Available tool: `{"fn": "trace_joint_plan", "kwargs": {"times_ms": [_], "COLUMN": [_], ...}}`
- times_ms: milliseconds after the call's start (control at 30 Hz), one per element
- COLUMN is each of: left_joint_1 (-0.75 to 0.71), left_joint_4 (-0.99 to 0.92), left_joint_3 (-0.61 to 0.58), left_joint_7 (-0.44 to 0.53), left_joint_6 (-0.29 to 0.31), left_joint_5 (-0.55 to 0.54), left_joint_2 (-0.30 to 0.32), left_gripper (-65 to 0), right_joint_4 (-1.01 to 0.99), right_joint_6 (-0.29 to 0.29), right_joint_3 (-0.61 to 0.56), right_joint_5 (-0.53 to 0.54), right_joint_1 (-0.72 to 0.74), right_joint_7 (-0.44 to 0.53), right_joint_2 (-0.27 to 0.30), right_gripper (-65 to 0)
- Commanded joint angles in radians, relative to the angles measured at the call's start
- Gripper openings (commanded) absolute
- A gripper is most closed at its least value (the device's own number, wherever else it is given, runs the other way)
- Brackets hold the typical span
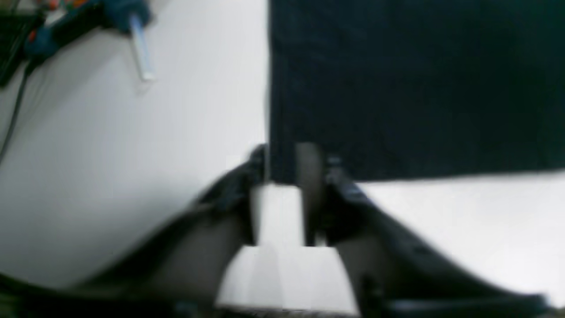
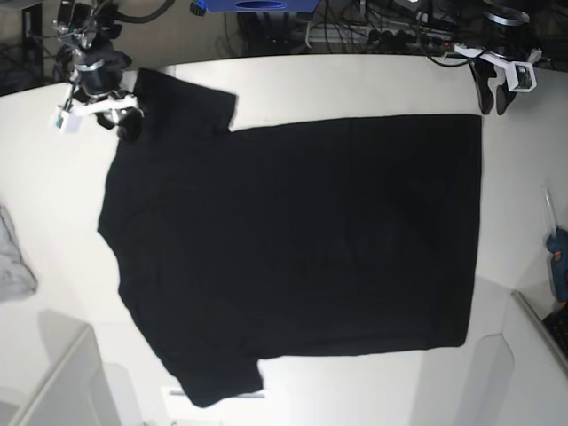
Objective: Fold the T-shirt properly
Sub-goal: 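Move both grippers down to the shirt's shoulder corners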
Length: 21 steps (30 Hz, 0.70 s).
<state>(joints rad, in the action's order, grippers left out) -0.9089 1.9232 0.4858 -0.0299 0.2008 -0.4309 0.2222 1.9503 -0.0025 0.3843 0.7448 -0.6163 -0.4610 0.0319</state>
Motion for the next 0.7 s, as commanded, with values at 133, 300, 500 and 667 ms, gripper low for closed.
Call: {"fn": "trace_joint_plan", "kwargs": {"times_ms": [133, 300, 500, 667], "left_joint_1": [-0.009, 0.011, 0.041, 0.075], "left_joint_4": [-0.011, -0.032, -0.127, -0.199], "left_joint_3": [0.078, 0.081, 0.081, 0.081], "left_joint_7": [0.025, 0.025, 0.025, 0.025], "left_joint_6": [0.128, 0.179, 0.200, 0.214], "left_joint_5": [-0.112, -0.112, -0.115, -0.116], "left_joint_2": [0.007, 0.007, 0.004, 0.001], "left_gripper": [-20.7, -19.6, -19.6, -19.6], "right_joint_4": [-0.041, -0.127, -0.237, -0.274], "right_joint_6": [0.005, 0.005, 0.026, 0.106], "right_joint_3": [0.005, 0.018, 0.057, 0.052], "right_joint_5": [0.150, 0.152, 0.150, 0.150], "right_joint_1": [0.014, 0.048, 0.072, 0.072], "right_joint_7": [0.026, 0.026, 0.023, 0.021], "right_joint_2": [0.050, 0.066, 0.067, 0.063], "right_gripper": [-27.3, -27.3, -27.3, -27.3]}}
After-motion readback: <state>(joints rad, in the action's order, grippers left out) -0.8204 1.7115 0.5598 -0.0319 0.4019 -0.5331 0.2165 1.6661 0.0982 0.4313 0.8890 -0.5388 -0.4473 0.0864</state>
